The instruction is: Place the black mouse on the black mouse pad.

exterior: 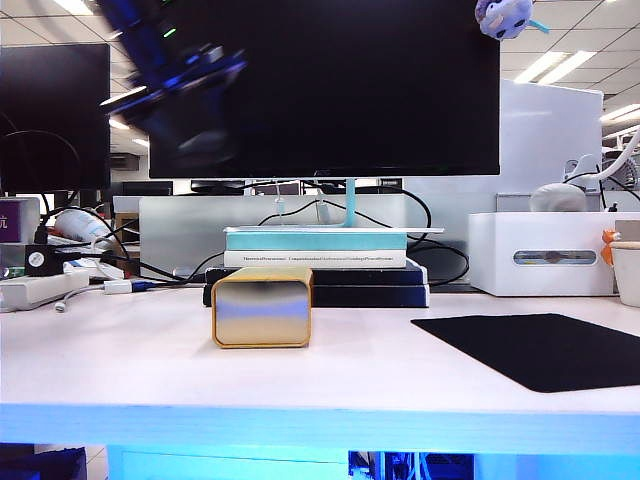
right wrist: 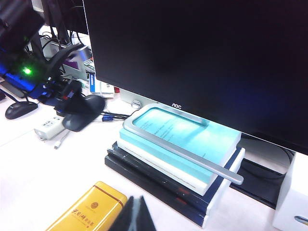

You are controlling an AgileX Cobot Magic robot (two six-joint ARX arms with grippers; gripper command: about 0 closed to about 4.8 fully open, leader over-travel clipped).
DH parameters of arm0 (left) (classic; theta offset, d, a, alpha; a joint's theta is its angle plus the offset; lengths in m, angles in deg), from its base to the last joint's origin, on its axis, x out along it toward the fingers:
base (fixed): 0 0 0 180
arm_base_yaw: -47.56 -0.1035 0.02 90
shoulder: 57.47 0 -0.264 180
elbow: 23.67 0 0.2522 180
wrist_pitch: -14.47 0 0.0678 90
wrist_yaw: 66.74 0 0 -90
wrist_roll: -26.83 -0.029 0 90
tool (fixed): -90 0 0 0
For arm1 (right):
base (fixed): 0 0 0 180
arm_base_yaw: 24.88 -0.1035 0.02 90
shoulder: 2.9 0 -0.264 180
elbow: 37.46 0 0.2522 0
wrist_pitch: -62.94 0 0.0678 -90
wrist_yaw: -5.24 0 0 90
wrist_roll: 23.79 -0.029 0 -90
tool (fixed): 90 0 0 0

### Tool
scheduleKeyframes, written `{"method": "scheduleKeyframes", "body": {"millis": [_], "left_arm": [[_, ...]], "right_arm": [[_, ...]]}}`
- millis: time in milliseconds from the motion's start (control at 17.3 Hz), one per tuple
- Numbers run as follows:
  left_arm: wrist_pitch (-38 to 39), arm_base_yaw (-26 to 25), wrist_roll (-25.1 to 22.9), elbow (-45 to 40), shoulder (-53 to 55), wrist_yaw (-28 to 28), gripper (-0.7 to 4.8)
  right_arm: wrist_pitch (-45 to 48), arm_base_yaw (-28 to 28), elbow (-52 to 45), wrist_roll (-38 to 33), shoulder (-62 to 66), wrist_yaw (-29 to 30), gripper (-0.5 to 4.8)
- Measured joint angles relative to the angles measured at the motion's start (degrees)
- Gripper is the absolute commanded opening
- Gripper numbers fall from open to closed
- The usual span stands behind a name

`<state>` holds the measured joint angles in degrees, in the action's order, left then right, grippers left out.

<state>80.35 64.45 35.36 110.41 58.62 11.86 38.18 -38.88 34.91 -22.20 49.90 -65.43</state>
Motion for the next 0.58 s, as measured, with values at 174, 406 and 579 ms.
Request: {"method": "scheduleKeyframes", "body": {"millis": [174,406,579], "left_arm": [[-2.54,3.78,-1.68,0.98,-0.09,-5.27,3.27],[-3.67,12.28,-7.43,0.94,0.17,-6.12,3.27],[-4.7,18.03,-10.21,0.92,1.4,-5.75,3.28]], "right_arm": [[0.0,0.0,0.0,0.0,0.0,0.0,-0.01],[0.79,0.0,0.09,0.0,0.0,0.0,-0.02],[1.22,0.0,2.05,0.0,-0.13,0.0,-0.02]]}}
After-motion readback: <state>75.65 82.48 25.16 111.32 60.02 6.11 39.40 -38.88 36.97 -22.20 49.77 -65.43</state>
